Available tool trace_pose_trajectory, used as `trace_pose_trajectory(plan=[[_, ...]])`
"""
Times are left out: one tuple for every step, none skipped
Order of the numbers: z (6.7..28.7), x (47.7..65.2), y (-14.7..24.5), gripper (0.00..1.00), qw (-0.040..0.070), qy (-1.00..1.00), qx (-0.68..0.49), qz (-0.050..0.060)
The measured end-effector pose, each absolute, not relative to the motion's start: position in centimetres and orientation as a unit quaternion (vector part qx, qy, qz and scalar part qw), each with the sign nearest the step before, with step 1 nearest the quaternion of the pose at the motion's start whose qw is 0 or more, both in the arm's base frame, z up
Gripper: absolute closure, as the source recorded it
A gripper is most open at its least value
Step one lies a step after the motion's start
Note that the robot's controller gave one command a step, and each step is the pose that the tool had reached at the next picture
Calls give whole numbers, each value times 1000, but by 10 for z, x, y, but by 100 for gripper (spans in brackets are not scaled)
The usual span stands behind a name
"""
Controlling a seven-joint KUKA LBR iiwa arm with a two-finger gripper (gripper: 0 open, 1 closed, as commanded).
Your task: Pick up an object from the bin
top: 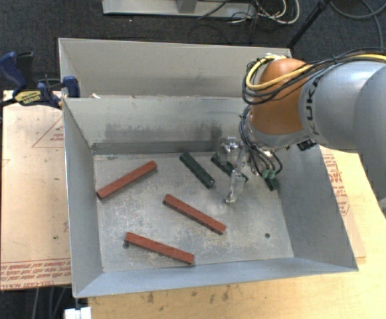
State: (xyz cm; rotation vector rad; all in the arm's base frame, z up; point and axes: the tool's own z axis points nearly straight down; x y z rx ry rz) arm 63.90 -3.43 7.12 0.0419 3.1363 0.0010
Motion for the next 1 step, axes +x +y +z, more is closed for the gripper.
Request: trace_pose_trajectory(plan=[[73, 640, -34, 100, 5, 1000, 14, 0]])
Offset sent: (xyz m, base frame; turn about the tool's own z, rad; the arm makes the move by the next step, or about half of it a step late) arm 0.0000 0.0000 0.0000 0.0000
